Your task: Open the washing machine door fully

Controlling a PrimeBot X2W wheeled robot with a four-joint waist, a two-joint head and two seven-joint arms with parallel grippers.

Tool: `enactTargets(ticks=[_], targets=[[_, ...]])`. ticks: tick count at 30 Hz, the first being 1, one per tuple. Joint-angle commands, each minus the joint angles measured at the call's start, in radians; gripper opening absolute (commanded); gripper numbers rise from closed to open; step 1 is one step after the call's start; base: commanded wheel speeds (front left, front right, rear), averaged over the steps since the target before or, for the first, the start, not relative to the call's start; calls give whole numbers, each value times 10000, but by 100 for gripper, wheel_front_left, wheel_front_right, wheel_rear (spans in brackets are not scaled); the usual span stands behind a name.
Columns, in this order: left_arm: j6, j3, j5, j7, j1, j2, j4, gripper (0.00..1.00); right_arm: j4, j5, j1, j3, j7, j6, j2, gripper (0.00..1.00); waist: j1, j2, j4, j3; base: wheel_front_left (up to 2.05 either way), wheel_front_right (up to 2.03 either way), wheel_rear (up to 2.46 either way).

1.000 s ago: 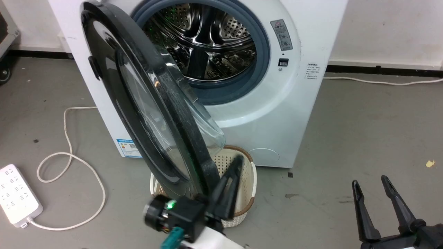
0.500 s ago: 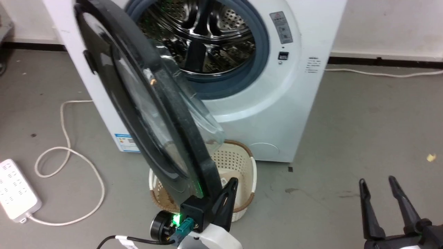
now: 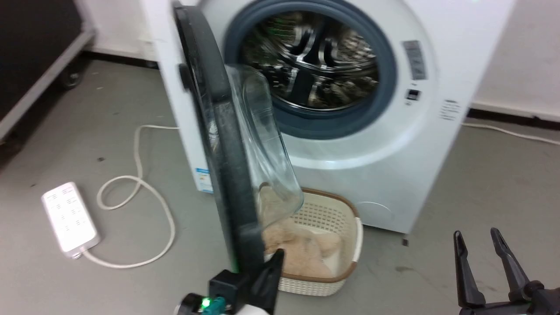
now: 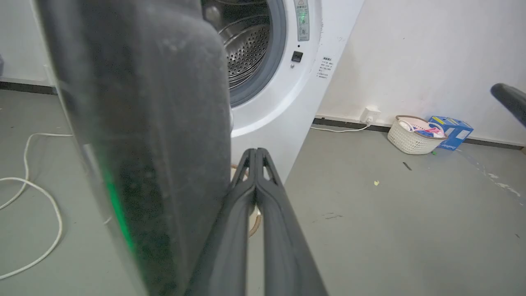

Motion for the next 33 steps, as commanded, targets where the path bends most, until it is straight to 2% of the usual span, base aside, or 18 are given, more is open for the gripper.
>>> enactTargets(ticks=[1,11,21,25,33], targets=[[178,289,-70,41,109,288,0,0,22,56,137,9,-45,8,33,100,1,0,412,-79,0,0,0],[786,1590,-342,600,190,1376,-662,0,8,89,154,121,-45,8,33,100,1,0,1604,297,0,0,0],[1298,3702,-1115,1307,-103,2790,-836,0,-25,-154,-214,211,-45,8,33,100,1,0,1838,1113,0,0,0],[1215,4443,-1458,1324,-386,3332,-596,0,-7,-285,-344,237,-45,8,33,100,1,0,1715,1442,0,0,0],[760,5407,-2023,1131,-1379,4181,594,0,-49,-374,-602,186,-45,8,-163,100,1,0,1400,2125,0,0,0]])
